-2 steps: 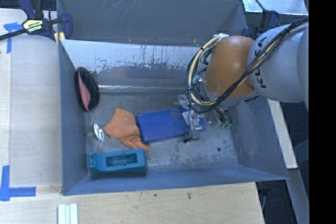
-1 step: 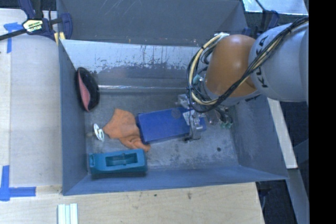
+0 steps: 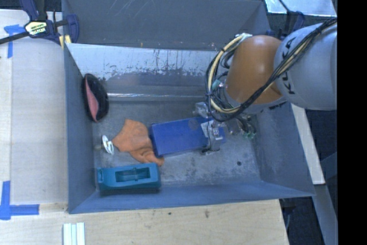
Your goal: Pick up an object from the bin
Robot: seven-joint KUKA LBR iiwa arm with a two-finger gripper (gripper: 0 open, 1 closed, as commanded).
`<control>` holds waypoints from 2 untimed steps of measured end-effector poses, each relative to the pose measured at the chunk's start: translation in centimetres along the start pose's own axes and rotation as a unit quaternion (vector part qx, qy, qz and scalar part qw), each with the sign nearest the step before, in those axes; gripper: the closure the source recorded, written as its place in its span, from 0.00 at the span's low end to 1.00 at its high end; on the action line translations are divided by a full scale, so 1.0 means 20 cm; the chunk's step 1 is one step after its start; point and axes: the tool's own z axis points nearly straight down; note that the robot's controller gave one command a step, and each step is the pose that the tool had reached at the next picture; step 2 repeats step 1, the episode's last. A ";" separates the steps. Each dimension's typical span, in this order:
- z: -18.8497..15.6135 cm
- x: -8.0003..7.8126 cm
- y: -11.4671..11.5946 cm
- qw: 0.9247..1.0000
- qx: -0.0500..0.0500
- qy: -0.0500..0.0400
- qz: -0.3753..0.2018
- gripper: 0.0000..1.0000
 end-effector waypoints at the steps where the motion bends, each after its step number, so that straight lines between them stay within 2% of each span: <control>1: -0.06 0.01 0.00 1.000 -0.001 0.004 0.000 1.00; 2: -0.06 0.01 0.00 1.000 -0.001 0.004 0.000 1.00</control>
Offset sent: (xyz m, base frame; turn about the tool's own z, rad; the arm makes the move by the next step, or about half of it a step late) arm 0.0000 0.0001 0.0889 0.0000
